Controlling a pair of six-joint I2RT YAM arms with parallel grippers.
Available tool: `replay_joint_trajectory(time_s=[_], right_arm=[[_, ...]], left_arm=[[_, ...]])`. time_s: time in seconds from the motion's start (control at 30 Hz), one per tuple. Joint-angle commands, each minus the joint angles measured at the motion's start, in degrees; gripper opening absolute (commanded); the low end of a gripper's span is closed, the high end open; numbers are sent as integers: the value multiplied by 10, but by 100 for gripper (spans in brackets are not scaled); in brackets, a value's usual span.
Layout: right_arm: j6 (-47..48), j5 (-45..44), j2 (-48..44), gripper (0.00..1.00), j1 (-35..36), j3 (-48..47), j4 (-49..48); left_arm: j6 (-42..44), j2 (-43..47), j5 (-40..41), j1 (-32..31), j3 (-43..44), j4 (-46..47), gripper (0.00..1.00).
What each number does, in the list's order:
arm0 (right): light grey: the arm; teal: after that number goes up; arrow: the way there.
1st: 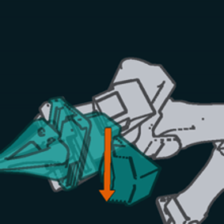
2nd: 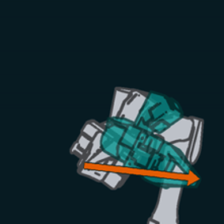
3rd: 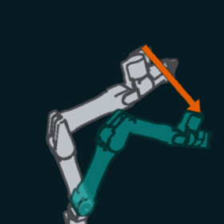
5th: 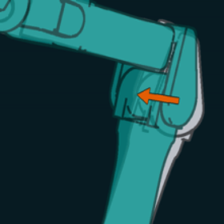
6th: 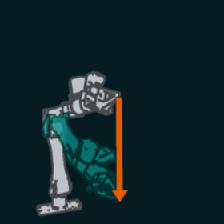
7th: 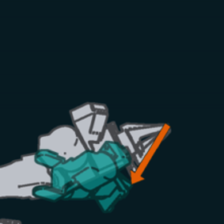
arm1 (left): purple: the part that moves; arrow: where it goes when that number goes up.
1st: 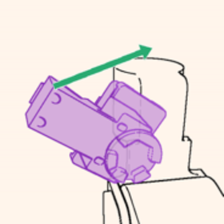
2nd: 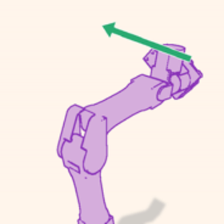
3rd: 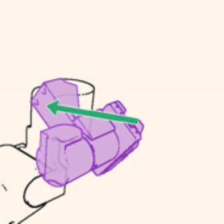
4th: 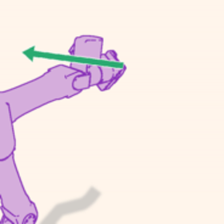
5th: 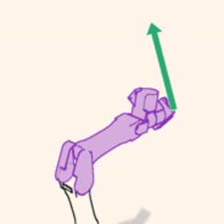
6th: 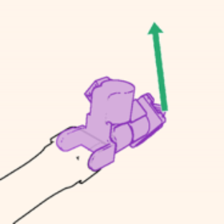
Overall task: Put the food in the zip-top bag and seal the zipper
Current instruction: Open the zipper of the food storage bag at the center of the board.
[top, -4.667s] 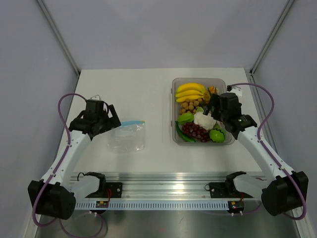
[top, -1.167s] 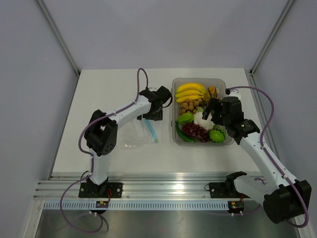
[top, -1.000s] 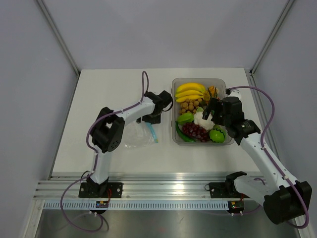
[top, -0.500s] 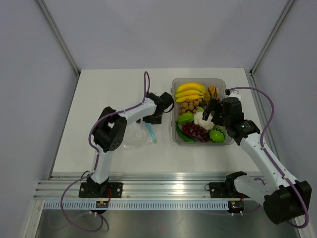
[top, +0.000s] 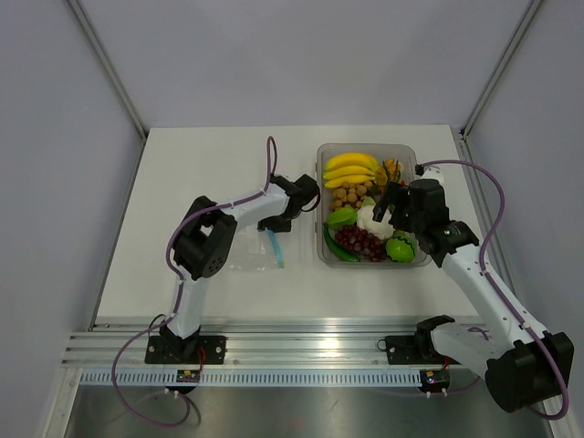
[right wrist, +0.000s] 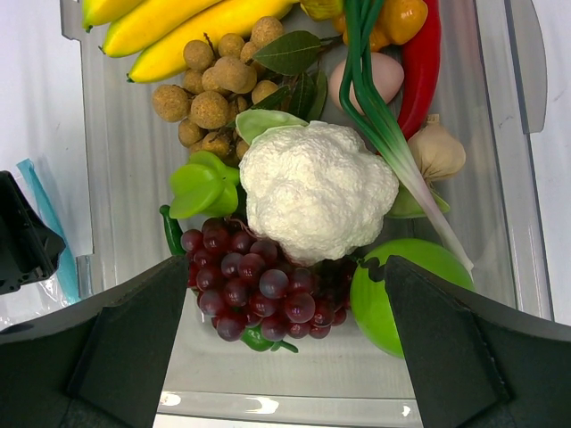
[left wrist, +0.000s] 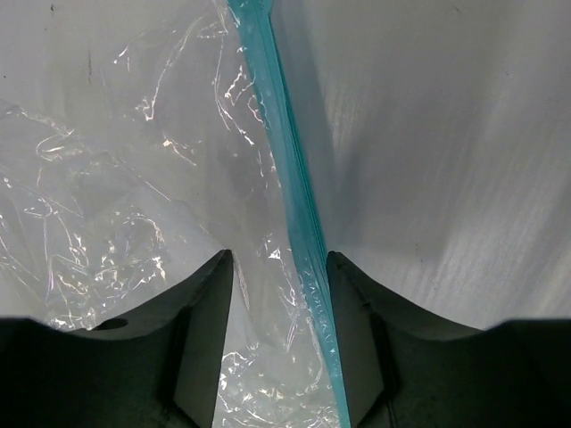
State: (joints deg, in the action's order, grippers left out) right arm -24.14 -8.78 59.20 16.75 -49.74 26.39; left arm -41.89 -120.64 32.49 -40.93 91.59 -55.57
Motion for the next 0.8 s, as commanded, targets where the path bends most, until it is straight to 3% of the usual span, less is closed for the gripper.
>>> replay_joint_trajectory(time_s=[0.0, 0.1, 0.23, 0.47, 0.77], right_arm=[[4, 7, 3, 100, 1, 3, -8], [3, 7, 3, 99, 1, 3, -8], [1, 7, 4, 99, 1, 5, -9], [1, 7, 2, 99, 0, 3, -6], [-7, 65, 23, 98, 19, -54, 18]], left_arm=[[0, 0, 7, -2, -7, 15, 49], [0, -1, 8, -2, -13, 15, 54], [-1, 1, 13, -2, -27, 22, 48], [1, 37, 10, -3, -49, 26, 1], [82, 247, -112, 1, -99, 92, 0]])
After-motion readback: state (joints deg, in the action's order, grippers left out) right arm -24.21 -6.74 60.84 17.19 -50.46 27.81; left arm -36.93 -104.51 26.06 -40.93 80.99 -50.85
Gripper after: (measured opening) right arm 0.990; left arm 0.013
